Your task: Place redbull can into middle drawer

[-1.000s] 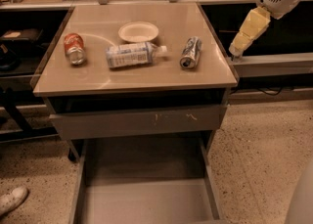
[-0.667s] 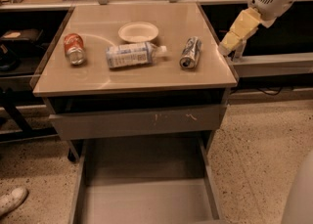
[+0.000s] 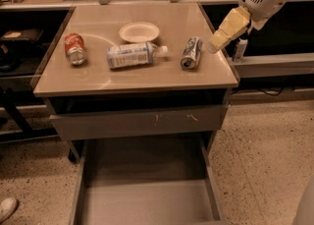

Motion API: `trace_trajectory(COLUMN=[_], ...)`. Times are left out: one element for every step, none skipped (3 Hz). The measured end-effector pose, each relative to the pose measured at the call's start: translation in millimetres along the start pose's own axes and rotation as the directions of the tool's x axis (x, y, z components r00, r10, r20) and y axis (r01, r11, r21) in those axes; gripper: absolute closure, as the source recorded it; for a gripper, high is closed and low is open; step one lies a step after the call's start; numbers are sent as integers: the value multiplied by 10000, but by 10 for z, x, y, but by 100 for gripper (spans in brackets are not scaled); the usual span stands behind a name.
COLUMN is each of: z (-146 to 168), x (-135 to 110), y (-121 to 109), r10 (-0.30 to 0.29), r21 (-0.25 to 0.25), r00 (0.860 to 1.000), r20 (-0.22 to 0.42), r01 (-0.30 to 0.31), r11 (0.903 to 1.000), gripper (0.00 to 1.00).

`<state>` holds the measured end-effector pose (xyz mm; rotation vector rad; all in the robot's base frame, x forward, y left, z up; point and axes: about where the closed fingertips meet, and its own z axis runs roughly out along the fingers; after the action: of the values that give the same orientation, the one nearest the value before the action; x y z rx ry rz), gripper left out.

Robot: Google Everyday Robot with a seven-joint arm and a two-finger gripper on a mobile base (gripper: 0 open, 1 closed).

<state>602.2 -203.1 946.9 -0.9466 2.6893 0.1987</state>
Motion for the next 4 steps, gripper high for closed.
trace_trajectory(z=[21,22,164,422], x=[-98,-328,-543,-726], y=[-77,-129,-74,31], r10=[386,1078,1312,1171], r21=[-220,-562,-736,-895], r00=[9963,9865,9856,9913], r20=[765,1234,1064,594], r01=[-371,-1015,-1237,-1115], r11=[9991,9933,9896,9897], gripper=[0,0,0,0])
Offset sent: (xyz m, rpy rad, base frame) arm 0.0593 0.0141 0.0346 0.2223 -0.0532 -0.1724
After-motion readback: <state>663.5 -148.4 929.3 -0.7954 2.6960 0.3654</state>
